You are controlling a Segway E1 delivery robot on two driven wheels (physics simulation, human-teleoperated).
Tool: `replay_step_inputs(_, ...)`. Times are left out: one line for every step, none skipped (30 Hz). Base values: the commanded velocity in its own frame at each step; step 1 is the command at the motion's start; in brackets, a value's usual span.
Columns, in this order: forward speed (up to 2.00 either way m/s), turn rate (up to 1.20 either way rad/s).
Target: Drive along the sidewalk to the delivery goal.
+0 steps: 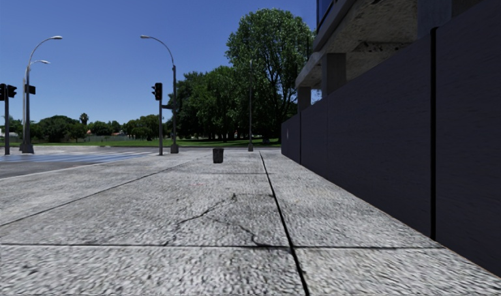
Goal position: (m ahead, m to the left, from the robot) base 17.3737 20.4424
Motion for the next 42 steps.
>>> replay_step_inputs(2.00, 0.00)
replay_step_inputs(2.00, 0.00)
replay_step_inputs(2.00, 0.00)
replay_step_inputs(2.00, 0.00)
replay_step_inputs(2.00, 0.00)
replay_step_inputs(2.00, 0.00)
replay_step_inputs(2.00, 0.00)
replay_step_inputs(2.00, 0.00)
replay_step_inputs(2.00, 0.00)
replay_step_inputs(2.00, 0.00)
replay_step_inputs(2.00, 0.00)
replay_step_inputs(2.00, 0.00)
replay_step_inputs(2.00, 0.00)
replay_step_inputs(2.00, 0.00)
replay_step_inputs(2.00, 0.00)
replay_step_inputs(2.00, 0.00)
replay_step_inputs(2.00, 0.00)
replay_step_inputs(2.00, 0.00)
replay_step_inputs(2.00, 0.00)
replay_step_inputs(2.00, 0.00)
replay_step_inputs(2.00, -0.72)
replay_step_inputs(2.00, -0.87)
replay_step_inputs(2.00, -0.87)
replay_step_inputs(2.00, -0.97)
replay_step_inputs(2.00, -0.96)
replay_step_inputs(2.00, -0.11)
replay_step_inputs(2.00, -0.11)
replay_step_inputs(2.00, -0.04)
replay_step_inputs(2.00, -0.02)
replay_step_inputs(2.00, -0.01)
replay_step_inputs(2.00, 0.00)
replay_step_inputs(2.00, 0.00)
replay_step_inputs(2.00, 0.00)
replay_step_inputs(2.00, 0.00)
replay_step_inputs(2.00, 0.00)
replay_step_inputs(2.00, 0.00)
replay_step_inputs(2.00, 0.00)
replay_step_inputs(2.00, 0.00)
replay_step_inputs(2.00, 0.00)
replay_step_inputs(2.00, 0.00)
replay_step_inputs(2.00, 0.00)
replay_step_inputs(2.00, 0.00)
